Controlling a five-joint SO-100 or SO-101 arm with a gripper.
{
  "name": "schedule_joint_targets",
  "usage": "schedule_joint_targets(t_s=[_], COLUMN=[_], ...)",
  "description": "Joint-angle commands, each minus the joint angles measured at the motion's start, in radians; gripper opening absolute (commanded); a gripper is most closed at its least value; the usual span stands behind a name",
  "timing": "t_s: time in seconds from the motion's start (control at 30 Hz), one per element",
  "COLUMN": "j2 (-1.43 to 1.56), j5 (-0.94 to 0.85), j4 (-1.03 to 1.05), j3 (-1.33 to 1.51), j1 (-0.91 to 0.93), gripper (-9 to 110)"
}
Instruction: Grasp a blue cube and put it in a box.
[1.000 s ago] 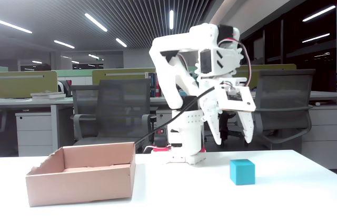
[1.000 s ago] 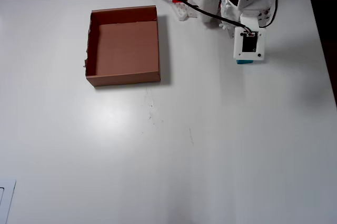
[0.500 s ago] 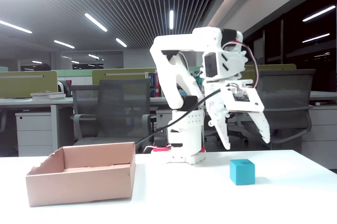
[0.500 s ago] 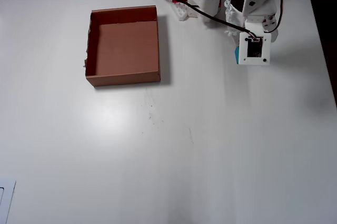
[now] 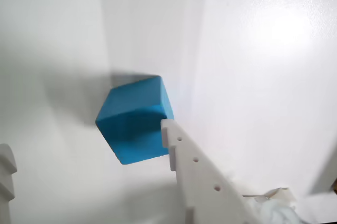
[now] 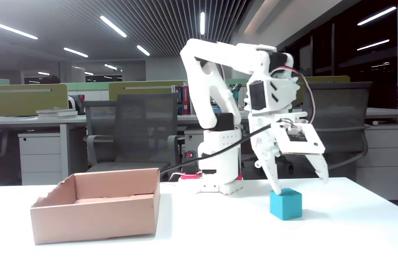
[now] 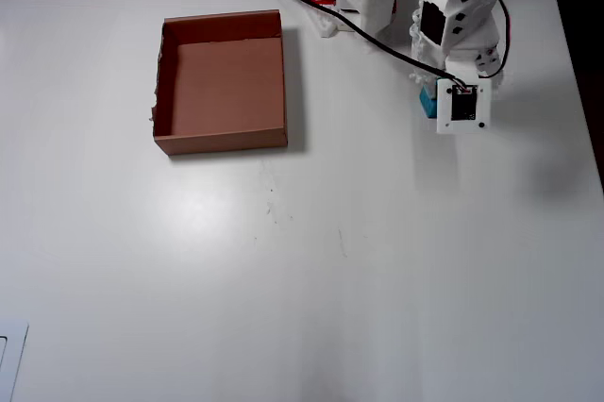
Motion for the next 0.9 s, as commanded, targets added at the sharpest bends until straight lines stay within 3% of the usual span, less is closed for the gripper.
schedule_joint_targets(t_s=[0.0, 0.43, 0.87], j2=[-0.011, 0.028, 0.023], j5=[0.003, 0.003, -0.006], j4=[-0.017, 0.219, 0.127], j3=[0.006, -0.144, -0.035], j1=[-0.009, 0.031, 0.052], gripper=[35, 34, 34])
